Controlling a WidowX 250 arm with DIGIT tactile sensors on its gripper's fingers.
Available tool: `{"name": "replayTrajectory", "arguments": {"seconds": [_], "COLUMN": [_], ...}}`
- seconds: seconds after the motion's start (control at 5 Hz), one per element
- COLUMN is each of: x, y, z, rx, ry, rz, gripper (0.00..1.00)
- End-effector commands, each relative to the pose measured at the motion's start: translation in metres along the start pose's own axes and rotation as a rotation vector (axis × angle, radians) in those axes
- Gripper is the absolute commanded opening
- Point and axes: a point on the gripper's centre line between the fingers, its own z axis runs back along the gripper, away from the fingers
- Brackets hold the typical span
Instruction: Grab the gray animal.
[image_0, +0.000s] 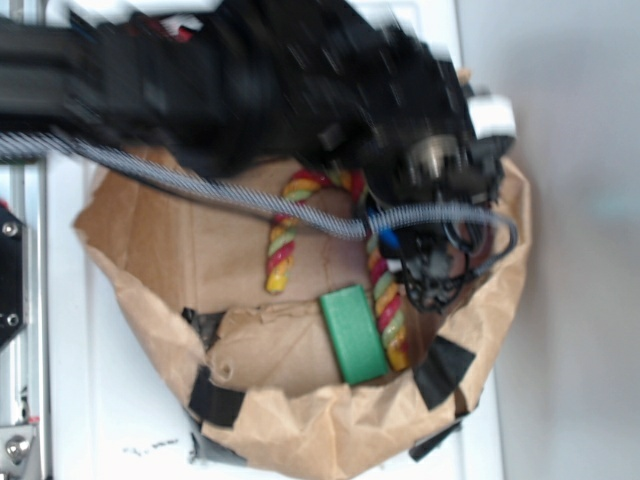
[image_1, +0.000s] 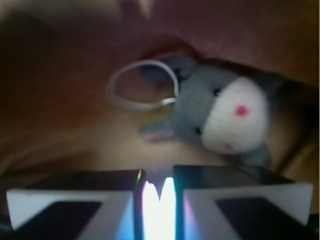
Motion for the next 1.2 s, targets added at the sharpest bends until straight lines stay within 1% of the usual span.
{"name": "replayTrajectory", "arguments": {"seconds": [0.0,0.2,0.4,0.6,1.0], "x": [-0.011,-0.005,0.008,0.024,0.024], "y": [0.008,0.009,0.015,0.017,0.017], "z": [0.056,0.051,0.036,0.019,0.019], "rx": [-0.11,-0.095,-0.083,-0.08,-0.08], "ry": [-0.06,-0.081,-0.146,-0.228,-0.228], "rz": [-0.121,-0.142,-0.184,-0.293,-0.293], "gripper": [0.0,1.0,1.0,1.0,1.0]}}
